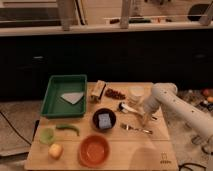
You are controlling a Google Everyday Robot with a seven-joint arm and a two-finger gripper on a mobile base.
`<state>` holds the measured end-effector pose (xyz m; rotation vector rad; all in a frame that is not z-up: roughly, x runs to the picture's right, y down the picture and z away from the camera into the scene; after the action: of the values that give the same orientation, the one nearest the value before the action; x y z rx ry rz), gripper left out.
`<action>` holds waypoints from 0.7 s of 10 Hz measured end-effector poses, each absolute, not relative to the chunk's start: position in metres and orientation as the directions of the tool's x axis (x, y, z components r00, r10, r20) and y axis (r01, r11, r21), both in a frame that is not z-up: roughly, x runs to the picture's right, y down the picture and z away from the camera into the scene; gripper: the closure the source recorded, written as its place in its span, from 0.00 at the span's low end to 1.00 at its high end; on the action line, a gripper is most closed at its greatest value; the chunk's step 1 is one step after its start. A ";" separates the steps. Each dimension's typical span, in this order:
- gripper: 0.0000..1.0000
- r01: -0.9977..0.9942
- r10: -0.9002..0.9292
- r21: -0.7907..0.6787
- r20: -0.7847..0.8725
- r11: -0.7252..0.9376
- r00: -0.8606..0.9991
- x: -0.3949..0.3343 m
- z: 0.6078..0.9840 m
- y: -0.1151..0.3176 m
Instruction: Place brush in red bowl
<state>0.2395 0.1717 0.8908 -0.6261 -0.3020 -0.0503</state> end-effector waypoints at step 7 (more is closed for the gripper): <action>1.00 0.181 0.003 -0.555 0.314 0.812 0.949 0.236 0.882 0.159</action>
<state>0.2358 0.1589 0.8822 -0.6188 -0.3101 -0.0970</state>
